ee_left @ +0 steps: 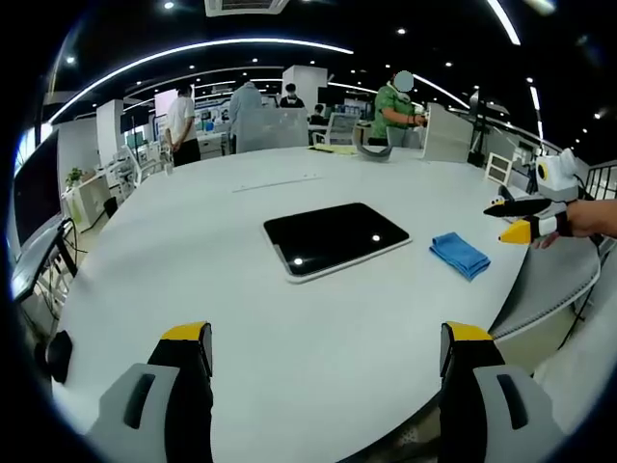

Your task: Wipe the mirror surface with the cleaning cloth until all visible marks leave the cleaned area.

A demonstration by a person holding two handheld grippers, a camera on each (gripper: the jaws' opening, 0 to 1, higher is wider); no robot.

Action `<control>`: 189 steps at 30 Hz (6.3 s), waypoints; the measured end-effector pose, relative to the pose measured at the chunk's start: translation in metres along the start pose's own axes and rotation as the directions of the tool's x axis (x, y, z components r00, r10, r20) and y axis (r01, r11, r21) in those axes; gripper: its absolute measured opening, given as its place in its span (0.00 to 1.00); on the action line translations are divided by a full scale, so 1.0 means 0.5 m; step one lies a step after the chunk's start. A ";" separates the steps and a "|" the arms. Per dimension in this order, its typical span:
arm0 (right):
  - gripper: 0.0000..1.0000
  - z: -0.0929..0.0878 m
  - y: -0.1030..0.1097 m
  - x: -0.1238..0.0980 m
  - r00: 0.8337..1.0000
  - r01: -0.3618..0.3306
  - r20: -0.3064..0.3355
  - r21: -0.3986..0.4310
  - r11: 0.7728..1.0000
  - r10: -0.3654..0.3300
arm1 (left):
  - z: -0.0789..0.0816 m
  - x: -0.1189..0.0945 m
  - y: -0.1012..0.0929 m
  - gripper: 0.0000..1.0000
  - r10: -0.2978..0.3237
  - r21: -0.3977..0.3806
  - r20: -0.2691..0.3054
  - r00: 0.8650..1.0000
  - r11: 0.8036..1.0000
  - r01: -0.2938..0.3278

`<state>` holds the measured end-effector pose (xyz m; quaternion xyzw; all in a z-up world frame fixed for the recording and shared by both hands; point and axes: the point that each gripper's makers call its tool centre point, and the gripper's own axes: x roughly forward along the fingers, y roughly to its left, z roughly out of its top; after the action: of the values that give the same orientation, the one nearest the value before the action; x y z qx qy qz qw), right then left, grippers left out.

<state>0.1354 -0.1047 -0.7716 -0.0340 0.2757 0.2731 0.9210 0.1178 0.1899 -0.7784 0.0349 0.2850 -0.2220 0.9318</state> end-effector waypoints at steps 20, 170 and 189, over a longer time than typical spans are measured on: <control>0.74 -0.011 -0.003 0.003 1.000 0.000 -0.021 0.000 1.000 0.000 | 0.004 0.006 0.001 0.99 -0.004 -0.011 0.025 1.000 1.000 0.004; 0.02 -0.078 -0.039 0.125 0.905 0.066 -0.415 -0.076 0.995 -0.091 | 0.044 0.037 0.033 0.99 -0.212 0.146 -0.030 0.977 0.966 0.214; 0.02 0.076 -0.067 0.115 0.957 0.114 -0.253 -0.119 0.986 -0.141 | 0.067 0.030 0.056 0.99 -0.186 0.153 0.009 0.983 0.971 0.182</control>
<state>0.2116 -0.0972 -0.7724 -0.1349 0.3770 0.2201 0.8895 0.1584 0.2028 -0.7605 0.0767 0.2586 -0.3288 0.9051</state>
